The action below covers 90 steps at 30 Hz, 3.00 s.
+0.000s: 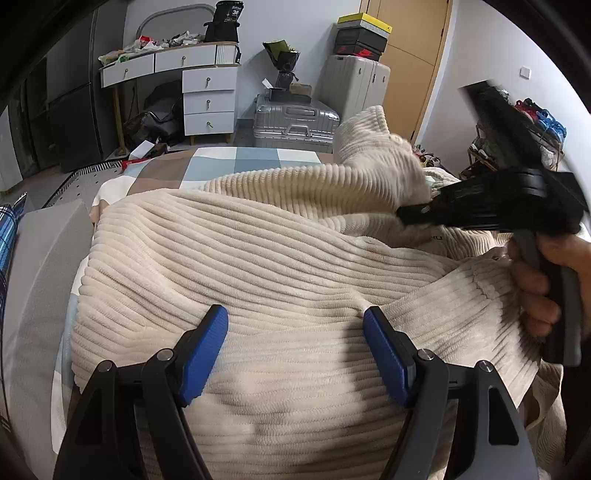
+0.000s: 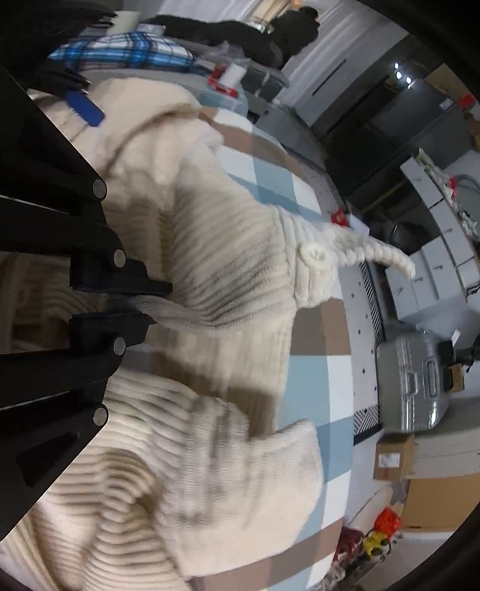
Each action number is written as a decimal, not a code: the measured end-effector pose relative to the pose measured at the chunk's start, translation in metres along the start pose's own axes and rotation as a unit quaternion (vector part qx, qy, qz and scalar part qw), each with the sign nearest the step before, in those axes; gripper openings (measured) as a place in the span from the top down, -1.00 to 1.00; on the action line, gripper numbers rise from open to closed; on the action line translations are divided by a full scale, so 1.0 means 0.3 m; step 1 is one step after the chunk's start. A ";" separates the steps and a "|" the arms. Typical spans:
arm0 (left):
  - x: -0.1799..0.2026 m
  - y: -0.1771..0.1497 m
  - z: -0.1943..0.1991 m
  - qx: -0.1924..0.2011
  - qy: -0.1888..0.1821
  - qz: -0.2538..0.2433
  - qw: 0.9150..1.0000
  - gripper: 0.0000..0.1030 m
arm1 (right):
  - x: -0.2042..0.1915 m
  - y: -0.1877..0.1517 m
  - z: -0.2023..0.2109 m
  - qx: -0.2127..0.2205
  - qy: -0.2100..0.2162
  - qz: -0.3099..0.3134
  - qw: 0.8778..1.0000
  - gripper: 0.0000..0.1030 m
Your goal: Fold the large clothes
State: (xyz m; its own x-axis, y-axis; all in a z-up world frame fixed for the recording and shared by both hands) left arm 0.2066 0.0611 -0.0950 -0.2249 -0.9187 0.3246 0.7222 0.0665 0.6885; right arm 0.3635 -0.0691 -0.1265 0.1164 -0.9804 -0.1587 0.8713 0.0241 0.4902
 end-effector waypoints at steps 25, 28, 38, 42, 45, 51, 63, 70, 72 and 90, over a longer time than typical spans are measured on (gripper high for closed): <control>0.231 0.150 -0.013 -0.005 -0.051 -0.085 0.995 -0.39 | 0.212 -0.233 0.238 0.052 -0.045 0.008 0.998 -0.32; 0.272 0.099 -0.154 -0.064 -0.042 -0.116 0.990 -0.39 | 0.247 -0.250 0.321 0.076 -0.036 0.013 0.996 -0.35; 0.186 0.049 0.096 -0.050 -0.041 -0.100 0.993 -0.39 | 0.355 -0.422 0.531 0.073 -0.044 0.009 0.996 -0.39; 0.061 -0.039 0.227 -0.042 -0.007 -0.082 0.996 -0.39 | 0.374 -0.536 0.600 0.076 -0.064 -0.005 0.995 -0.52; -0.008 -0.158 0.295 -0.045 0.024 -0.064 0.997 -0.40 | 0.379 -0.623 0.607 0.058 -0.070 -0.022 0.996 -0.52; -0.046 -0.306 0.374 -0.052 0.039 -0.027 0.998 -0.84 | 0.365 -0.767 0.546 0.020 -0.064 -0.030 0.997 -0.52; -0.005 -0.507 0.546 -0.052 0.038 -0.004 0.998 -0.97 | 0.249 -1.000 0.658 0.046 -0.065 0.005 0.997 -0.52; -0.004 -0.614 0.524 -0.079 0.030 0.020 0.996 -0.97 | 0.291 -1.065 0.630 0.038 -0.069 -0.040 0.996 -0.52; -0.001 -0.624 0.522 -0.084 0.018 0.032 0.996 -0.97 | 0.308 -1.060 0.658 0.044 -0.066 -0.048 0.996 -0.52; -0.070 -0.651 0.659 -0.031 -0.006 0.123 0.992 -0.97 | 0.726 -1.159 0.951 0.107 -0.160 -0.192 0.962 -0.52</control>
State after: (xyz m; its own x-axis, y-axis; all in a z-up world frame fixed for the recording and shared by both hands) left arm -0.0590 0.1443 -0.1081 -0.0442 -0.8724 0.4868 0.7946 0.2646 0.5465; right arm -0.0500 -0.3468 -0.0869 -0.3775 -0.9197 -0.1082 0.6986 -0.3595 0.6186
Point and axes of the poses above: each gripper's, at about its wrist camera, not at the fingertips, and z roughly against the way its jaws point, x to its right, y to its top, the point moved 6 cm from there along -z, roughly the way its jaws point, and after that the axes turned 13 degrees about -y, right-handed, at the moved point
